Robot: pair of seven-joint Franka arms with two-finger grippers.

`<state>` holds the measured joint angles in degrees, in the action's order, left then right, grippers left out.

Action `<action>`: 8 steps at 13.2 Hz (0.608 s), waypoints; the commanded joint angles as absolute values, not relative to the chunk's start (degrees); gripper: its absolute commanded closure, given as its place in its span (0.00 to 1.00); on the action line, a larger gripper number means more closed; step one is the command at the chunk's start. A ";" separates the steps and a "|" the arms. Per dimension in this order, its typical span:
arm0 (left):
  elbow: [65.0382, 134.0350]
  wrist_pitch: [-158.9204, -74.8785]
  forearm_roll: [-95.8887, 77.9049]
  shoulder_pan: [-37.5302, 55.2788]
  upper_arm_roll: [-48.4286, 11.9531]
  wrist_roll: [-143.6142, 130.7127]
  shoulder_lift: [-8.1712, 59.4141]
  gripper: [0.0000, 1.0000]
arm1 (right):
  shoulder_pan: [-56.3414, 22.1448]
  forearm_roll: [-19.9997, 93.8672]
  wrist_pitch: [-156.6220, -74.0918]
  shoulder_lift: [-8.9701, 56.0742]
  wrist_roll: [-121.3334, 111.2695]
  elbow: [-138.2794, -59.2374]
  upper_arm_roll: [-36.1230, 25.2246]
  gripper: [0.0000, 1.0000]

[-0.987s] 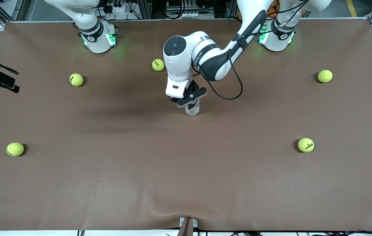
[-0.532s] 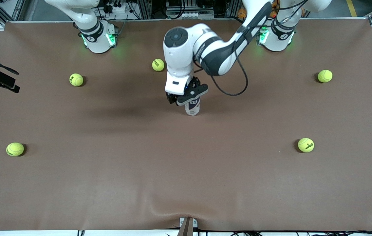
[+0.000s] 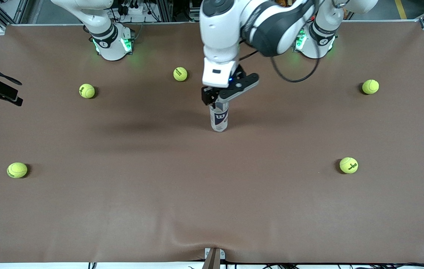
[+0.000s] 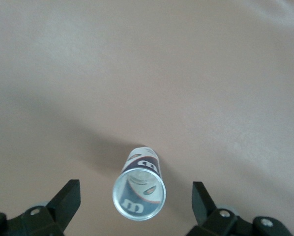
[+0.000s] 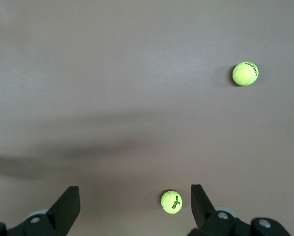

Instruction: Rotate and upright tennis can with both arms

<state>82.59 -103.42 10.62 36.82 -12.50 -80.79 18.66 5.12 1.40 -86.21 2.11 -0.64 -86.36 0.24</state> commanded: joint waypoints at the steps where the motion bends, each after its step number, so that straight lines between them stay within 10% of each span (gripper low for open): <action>1: 83.58 -98.98 7.39 31.40 -12.66 -71.66 12.94 0.00 | 5.19 2.37 -85.87 2.81 0.09 -85.34 0.35 0.00; 8: 83.67 -89.75 7.03 11.90 -12.66 -42.58 4.49 0.00 | 4.57 2.20 -85.96 3.16 0.00 -85.43 0.35 0.00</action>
